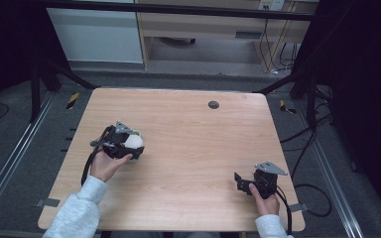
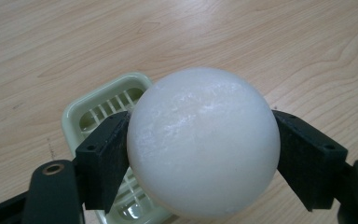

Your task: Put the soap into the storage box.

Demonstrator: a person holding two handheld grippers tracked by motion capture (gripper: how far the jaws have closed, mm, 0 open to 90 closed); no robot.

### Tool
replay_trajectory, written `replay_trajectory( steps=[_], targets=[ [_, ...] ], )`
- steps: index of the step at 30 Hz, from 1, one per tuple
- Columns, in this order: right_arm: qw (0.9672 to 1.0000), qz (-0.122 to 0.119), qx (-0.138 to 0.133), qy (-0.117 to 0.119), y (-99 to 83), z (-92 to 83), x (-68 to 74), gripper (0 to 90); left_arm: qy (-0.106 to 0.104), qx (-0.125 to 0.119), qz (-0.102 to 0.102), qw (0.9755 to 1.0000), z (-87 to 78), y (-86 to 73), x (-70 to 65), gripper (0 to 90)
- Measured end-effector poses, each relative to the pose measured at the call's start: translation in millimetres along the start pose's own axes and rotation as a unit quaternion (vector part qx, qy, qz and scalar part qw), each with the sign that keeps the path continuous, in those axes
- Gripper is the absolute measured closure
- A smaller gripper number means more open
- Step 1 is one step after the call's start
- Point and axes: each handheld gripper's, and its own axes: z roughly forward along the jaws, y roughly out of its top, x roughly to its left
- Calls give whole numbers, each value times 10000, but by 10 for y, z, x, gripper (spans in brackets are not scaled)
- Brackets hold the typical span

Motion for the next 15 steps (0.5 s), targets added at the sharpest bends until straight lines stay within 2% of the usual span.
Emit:
replay_trajectory(
  steps=[4,15],
  targets=[
    [10000,-1,-1,-2,0,0,-1,39,81,20,-80,9999,32,8,68,235],
    [10000,-1,3,-7,0,0,-1,40,131,82,-161,9998,97,-25,197,235]
  ],
)
